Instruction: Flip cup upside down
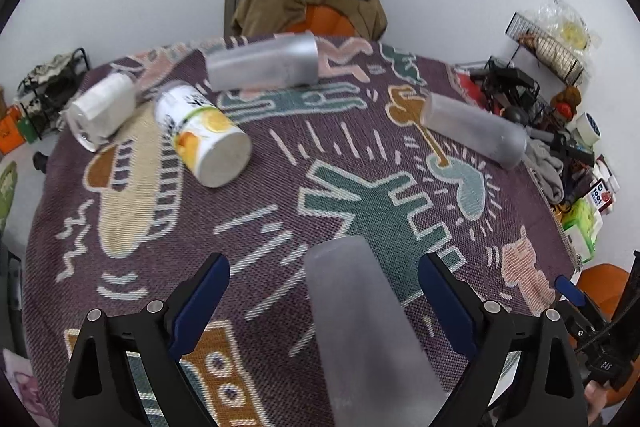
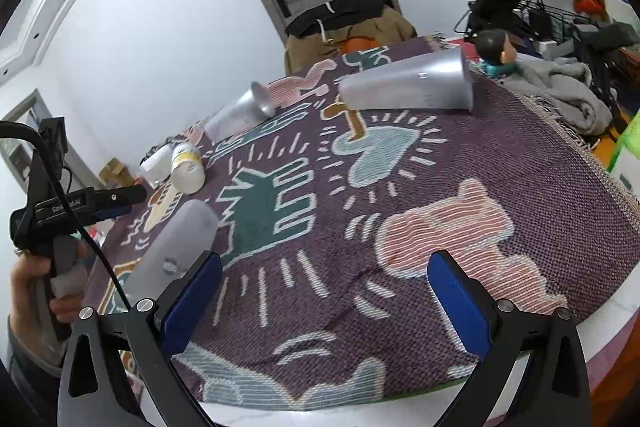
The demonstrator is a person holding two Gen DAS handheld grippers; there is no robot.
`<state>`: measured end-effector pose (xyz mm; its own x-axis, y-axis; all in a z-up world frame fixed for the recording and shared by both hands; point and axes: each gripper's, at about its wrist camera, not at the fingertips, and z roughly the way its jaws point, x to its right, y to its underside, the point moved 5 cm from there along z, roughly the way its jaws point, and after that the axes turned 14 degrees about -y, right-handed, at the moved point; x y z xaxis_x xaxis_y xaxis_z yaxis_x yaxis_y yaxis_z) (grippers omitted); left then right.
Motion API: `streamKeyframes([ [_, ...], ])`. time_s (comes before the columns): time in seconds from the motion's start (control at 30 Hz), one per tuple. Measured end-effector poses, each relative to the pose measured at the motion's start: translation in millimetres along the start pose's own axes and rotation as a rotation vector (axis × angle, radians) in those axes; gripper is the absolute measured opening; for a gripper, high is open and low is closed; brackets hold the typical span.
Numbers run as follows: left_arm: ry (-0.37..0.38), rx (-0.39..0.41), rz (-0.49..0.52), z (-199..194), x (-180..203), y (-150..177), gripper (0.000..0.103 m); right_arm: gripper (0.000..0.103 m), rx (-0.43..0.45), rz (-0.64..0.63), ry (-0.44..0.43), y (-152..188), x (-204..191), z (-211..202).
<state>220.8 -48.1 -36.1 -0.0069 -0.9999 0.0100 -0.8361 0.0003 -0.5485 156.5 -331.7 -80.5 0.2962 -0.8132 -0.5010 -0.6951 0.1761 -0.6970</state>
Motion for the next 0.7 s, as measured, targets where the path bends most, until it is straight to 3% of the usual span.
streamKeyframes([
  [0.13, 0.016, -0.092, 0.030, 18.9, 12.9, 1.7, 0.088, 0.103, 0.004, 0.028, 0.000, -0.8, 10.1, 1.6],
  [0.43, 0.047, -0.296, 0.040, 60.8, 23.5, 10.3, 0.088, 0.103, 0.009, 0.057, -0.020, -0.8, 15.8, 4.3],
  [0.7, 0.058, -0.395, 0.003, 82.7, 19.6, 3.4, 0.085, 0.103, -0.006, 0.058, -0.037, 3.4, 12.7, 10.3],
])
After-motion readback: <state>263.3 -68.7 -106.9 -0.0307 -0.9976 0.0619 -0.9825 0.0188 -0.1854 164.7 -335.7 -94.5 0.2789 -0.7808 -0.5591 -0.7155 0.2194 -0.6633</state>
